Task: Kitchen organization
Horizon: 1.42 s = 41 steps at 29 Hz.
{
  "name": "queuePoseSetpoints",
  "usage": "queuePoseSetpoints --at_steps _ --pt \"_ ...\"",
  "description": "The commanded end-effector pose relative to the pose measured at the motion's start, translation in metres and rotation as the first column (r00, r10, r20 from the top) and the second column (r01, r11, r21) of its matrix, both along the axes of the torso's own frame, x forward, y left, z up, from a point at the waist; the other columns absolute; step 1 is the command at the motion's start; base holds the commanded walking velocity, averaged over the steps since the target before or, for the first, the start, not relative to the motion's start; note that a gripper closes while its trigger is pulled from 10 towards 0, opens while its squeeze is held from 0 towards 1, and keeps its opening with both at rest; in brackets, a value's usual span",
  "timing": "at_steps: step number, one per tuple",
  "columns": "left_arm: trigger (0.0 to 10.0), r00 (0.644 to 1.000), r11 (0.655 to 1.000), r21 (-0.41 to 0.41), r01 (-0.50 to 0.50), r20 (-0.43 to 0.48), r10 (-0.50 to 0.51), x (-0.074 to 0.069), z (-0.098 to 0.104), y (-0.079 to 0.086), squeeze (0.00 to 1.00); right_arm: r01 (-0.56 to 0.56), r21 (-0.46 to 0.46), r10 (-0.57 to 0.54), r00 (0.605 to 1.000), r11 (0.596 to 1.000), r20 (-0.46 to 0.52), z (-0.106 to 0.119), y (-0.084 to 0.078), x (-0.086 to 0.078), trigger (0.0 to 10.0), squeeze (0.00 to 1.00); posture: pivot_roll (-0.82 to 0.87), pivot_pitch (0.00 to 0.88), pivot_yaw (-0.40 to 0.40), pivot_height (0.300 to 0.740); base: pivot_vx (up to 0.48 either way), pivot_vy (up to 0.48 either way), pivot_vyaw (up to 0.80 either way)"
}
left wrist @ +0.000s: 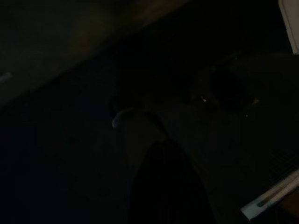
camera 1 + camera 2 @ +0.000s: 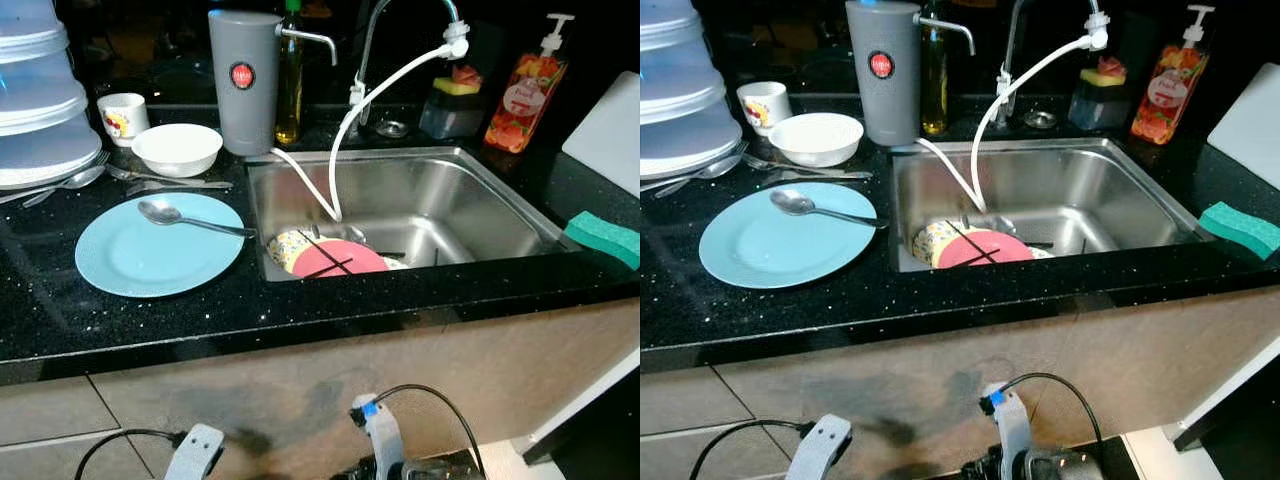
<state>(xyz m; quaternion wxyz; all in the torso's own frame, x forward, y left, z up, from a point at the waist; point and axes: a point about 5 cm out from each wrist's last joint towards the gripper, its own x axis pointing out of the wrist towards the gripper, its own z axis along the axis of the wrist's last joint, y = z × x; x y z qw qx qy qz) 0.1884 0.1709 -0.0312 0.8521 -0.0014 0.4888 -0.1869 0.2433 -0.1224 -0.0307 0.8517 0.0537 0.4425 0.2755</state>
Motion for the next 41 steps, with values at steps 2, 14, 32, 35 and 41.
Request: queuePoseSetpoints --at_steps 2,14,32,35,41 --pt "10.0 0.995 0.997 0.042 -0.070 0.073 0.066 -0.001 -0.013 0.003 0.00 0.053 -0.051 -0.052 0.999 0.997 0.016 -0.011 -0.003 -0.007 10.0 0.00 0.05 0.097 -0.025 0.740 0.000 0.000 0.00" --pt "10.0 0.953 0.981 0.014 -0.193 0.241 0.184 0.012 -0.019 0.008 0.00 0.247 -0.078 -0.244 0.969 0.966 0.052 -0.029 -0.003 -0.020 10.0 0.00 0.09 0.078 0.042 0.740 0.000 0.000 0.00" --pt "10.0 0.945 0.951 0.132 -0.279 0.214 0.248 -0.011 -0.046 0.006 0.00 0.230 -0.221 -0.210 0.971 0.948 0.112 -0.039 -0.019 -0.032 10.0 0.00 0.04 0.099 0.014 0.740 0.000 0.000 0.00" --pt "10.0 0.943 0.950 0.128 -0.285 0.218 0.253 -0.013 -0.047 0.008 0.00 0.231 -0.220 -0.210 0.971 0.948 0.118 -0.039 -0.019 -0.031 10.0 0.00 0.04 0.104 0.007 0.740 0.000 0.000 0.00" --pt "10.0 0.923 0.952 0.077 -0.298 0.276 0.266 -0.004 -0.040 0.011 0.00 0.256 -0.220 -0.228 0.963 0.941 0.142 -0.035 -0.020 -0.024 10.0 0.00 0.04 0.111 0.012 0.740 0.000 0.000 0.00"
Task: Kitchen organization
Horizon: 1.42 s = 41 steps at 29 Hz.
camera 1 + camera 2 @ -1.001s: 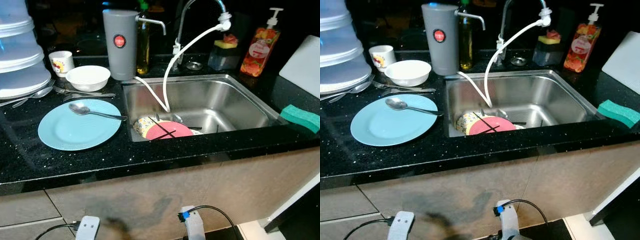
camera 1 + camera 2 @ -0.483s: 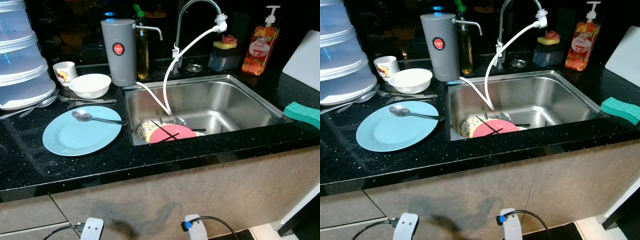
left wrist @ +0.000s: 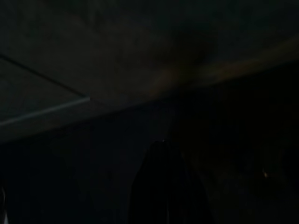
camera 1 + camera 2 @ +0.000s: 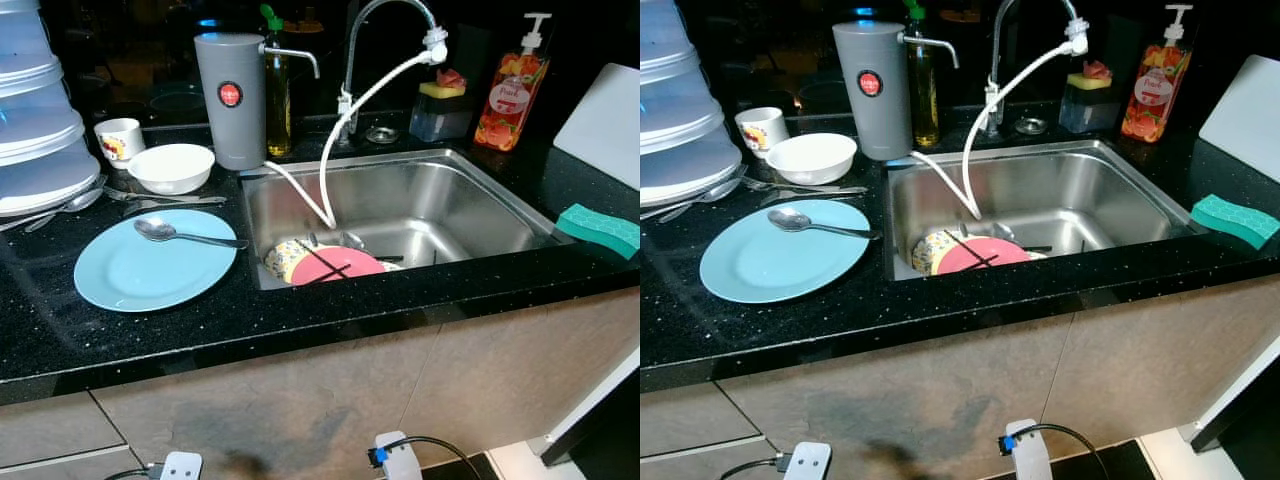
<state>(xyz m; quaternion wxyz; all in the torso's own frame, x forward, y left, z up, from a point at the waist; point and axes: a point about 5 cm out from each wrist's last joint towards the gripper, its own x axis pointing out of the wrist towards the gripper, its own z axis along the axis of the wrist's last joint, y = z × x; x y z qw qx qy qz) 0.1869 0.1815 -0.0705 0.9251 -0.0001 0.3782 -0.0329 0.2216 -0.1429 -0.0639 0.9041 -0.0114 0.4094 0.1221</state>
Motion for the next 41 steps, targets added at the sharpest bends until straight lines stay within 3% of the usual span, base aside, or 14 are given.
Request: queuePoseSetpoints --at_steps 1,7,15,21,41 --pt "10.0 1.000 1.000 0.022 -0.014 0.013 0.013 -0.0011 -0.0002 0.0033 0.00 0.026 -0.001 -0.026 1.000 1.000 -0.005 -0.0015 0.0001 -0.0019 10.0 0.00 0.03 0.095 0.015 0.740 0.000 0.000 0.00" --pt "10.0 0.998 0.997 0.041 -0.059 0.035 0.058 0.0015 0.0011 0.0080 0.00 0.045 0.008 -0.045 0.999 0.999 -0.001 -0.0010 -0.0006 -0.0009 10.0 0.00 0.04 0.092 0.004 0.740 0.000 0.000 0.00" --pt "10.0 0.997 0.999 0.014 -0.052 0.064 0.051 0.0058 0.0028 0.0012 0.00 0.044 0.007 -0.044 0.999 0.999 -0.012 -0.0026 -0.0002 -0.0031 10.0 0.00 0.05 0.088 -0.012 0.740 0.000 0.000 0.00" --pt "10.0 0.997 0.999 0.014 -0.046 0.069 0.045 0.0046 0.0025 0.0009 0.00 0.040 0.009 -0.040 0.999 0.999 -0.016 -0.0029 0.0014 -0.0034 10.0 0.00 0.06 0.086 -0.016 0.740 0.000 0.480 0.00" --pt "10.0 0.996 0.999 0.035 -0.029 0.087 0.026 0.0057 0.0037 0.0045 0.00 0.028 0.006 -0.028 0.999 1.000 -0.026 -0.0043 0.0022 -0.0054 10.0 0.00 0.06 0.074 -0.018 0.740 0.000 0.000 0.00"
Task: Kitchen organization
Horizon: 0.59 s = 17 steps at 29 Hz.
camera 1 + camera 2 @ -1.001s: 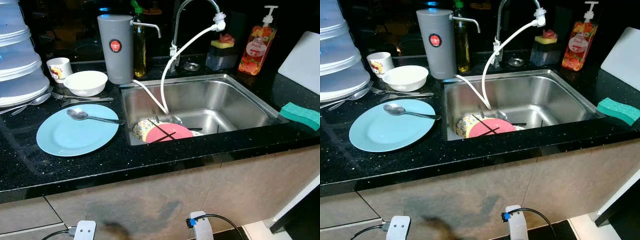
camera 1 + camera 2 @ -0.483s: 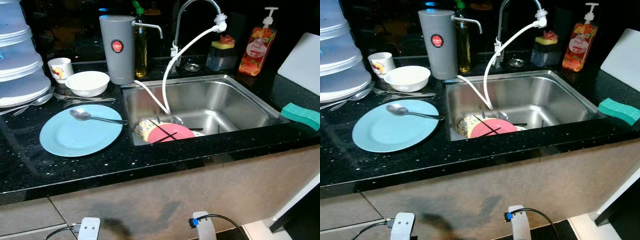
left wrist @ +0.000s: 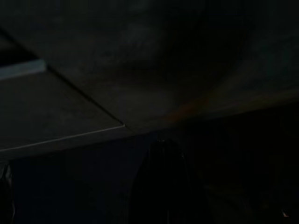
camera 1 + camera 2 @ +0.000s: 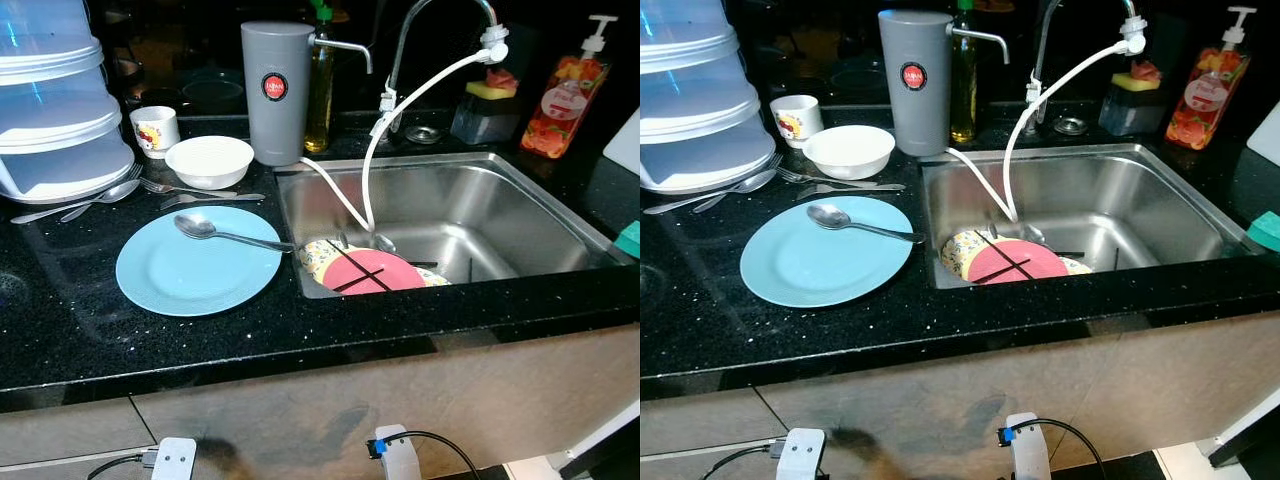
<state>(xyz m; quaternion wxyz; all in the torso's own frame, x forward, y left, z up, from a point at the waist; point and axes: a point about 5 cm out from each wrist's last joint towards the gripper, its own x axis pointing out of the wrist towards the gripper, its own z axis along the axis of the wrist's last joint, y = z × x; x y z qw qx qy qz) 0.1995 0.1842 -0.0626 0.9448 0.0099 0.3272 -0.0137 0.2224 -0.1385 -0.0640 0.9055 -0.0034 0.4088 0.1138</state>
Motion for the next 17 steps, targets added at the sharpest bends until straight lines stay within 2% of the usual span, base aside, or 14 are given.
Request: queuePoseSetpoints --at_steps 1,10,16,17 --pt "10.0 1.000 1.000 0.008 0.000 -0.020 0.000 -0.007 -0.004 0.002 0.00 0.005 0.000 -0.005 1.000 1.000 -0.027 -0.004 -0.002 -0.006 10.0 0.00 0.06 0.074 -0.018 0.740 0.000 0.000 0.00" --pt "10.0 0.999 1.000 0.006 0.001 -0.038 0.000 -0.009 -0.007 -0.001 0.00 0.000 0.021 0.000 1.000 1.000 -0.027 -0.004 -0.004 -0.006 10.0 0.00 0.06 0.060 -0.034 0.740 0.000 0.000 0.00" --pt "10.0 0.998 1.000 0.000 0.008 -0.056 -0.008 -0.012 -0.009 -0.002 0.00 0.038 0.025 -0.037 0.999 0.999 -0.038 -0.005 -0.008 -0.007 10.0 0.00 0.05 0.051 -0.031 0.740 0.000 0.000 0.00" --pt "10.0 0.998 1.000 -0.007 0.011 -0.064 -0.011 -0.012 -0.009 -0.002 0.00 0.096 0.038 -0.095 0.994 0.995 -0.046 -0.005 -0.013 -0.008 10.0 0.00 0.06 0.038 -0.038 0.740 0.000 0.000 0.00"
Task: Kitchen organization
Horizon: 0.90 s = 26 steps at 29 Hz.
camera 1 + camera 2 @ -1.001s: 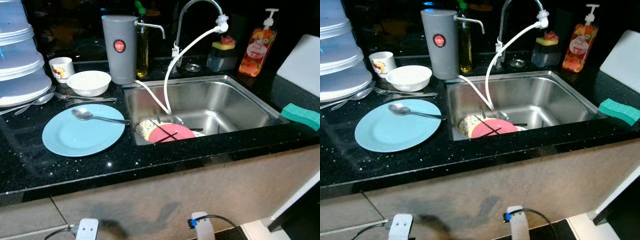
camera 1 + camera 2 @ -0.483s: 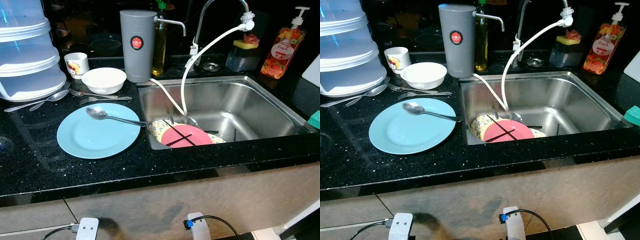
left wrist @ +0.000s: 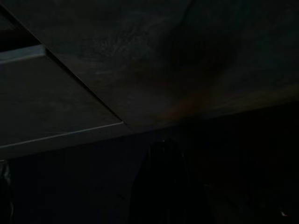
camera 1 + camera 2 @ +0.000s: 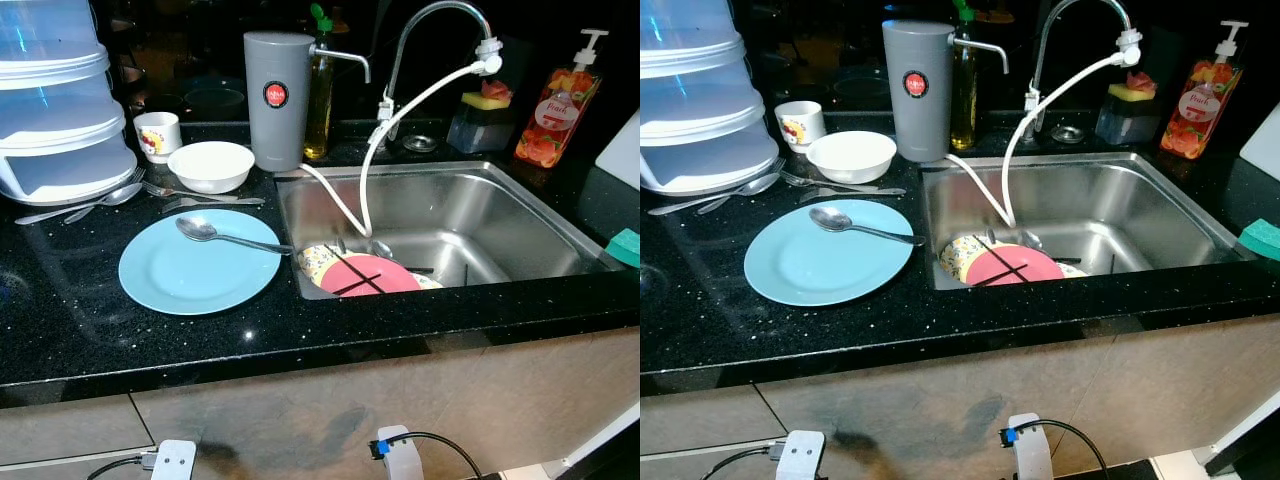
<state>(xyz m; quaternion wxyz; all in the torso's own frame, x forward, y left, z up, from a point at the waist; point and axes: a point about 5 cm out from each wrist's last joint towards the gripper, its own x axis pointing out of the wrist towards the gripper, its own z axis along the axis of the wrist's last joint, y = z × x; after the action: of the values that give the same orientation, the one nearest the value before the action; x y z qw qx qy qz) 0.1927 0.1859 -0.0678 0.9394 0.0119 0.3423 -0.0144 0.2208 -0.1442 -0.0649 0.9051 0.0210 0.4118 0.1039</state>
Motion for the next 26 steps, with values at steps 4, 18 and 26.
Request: queuePoseSetpoints --at_steps 4,18,26 --pt "10.0 0.998 1.000 -0.025 0.008 -0.063 -0.009 -0.003 -0.005 -0.002 0.00 0.106 0.006 -0.106 0.993 0.994 -0.047 -0.006 -0.012 -0.010 10.0 0.00 0.06 0.034 -0.023 0.740 0.000 0.000 0.00" --pt "10.0 0.996 0.999 0.038 0.034 -0.078 -0.031 -0.008 -0.006 0.007 0.00 0.140 0.023 -0.136 0.983 0.990 -0.120 -0.014 -0.009 -0.023 10.0 0.00 0.06 0.052 0.003 0.740 0.000 0.000 0.00" --pt "10.0 0.996 0.999 0.048 0.025 -0.081 -0.021 -0.011 -0.008 0.007 0.00 0.124 0.011 -0.121 0.983 0.992 -0.137 -0.017 -0.009 -0.027 10.0 0.00 0.05 0.067 -0.007 0.740 0.000 0.000 0.00"
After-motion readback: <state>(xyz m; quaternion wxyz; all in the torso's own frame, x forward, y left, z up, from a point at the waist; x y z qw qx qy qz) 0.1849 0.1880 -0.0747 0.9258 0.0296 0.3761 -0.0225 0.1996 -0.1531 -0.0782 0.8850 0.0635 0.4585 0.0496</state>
